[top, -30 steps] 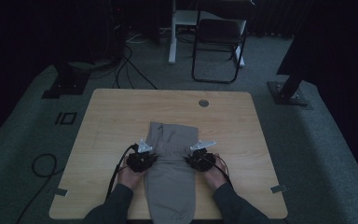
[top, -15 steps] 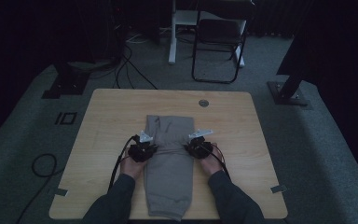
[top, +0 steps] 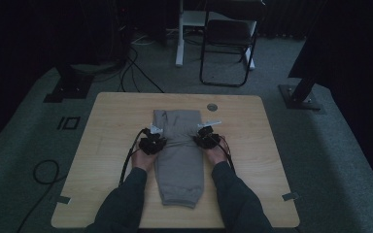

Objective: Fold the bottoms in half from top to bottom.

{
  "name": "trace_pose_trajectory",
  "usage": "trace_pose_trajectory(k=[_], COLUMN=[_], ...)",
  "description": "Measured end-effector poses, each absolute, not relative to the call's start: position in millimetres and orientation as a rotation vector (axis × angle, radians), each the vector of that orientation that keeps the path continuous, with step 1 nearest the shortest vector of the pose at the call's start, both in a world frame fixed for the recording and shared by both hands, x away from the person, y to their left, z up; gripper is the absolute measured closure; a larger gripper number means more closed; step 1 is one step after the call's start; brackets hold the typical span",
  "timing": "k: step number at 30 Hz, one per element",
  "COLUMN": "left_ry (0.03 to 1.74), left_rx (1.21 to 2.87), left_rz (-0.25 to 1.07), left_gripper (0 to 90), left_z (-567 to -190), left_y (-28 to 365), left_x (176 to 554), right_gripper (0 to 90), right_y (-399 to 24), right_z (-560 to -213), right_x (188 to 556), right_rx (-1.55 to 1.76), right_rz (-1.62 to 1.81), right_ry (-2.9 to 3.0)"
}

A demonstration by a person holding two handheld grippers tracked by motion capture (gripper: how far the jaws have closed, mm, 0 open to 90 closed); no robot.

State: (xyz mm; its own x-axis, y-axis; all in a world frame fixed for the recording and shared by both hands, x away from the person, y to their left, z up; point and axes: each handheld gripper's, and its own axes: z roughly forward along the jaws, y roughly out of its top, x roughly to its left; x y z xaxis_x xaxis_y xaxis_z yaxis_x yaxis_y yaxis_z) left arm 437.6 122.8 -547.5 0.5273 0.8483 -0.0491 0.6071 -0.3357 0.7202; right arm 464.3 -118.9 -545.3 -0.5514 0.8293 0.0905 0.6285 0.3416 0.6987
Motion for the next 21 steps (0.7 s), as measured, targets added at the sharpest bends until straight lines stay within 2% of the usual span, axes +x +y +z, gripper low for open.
trace_pose_trajectory(k=[9, 16, 21], left_ry=[1.236, 1.233, 1.187], left_rx=[2.036, 2.046, 2.017], left_rz=[0.457, 0.446, 0.486], left_gripper=[84.5, 85.0, 85.1], left_z=[-547, -543, -524], left_y=[119, 120, 122], left_x=[459, 461, 455], right_gripper=[86.3, 86.9, 86.9], right_y=[-111, -113, -116], right_z=[-544, -544, -532], right_x=[487, 486, 482], right_rx=[1.365, 1.368, 1.334], right_rz=[0.981, 1.002, 1.056], right_ry=[2.27, 2.266, 2.241])
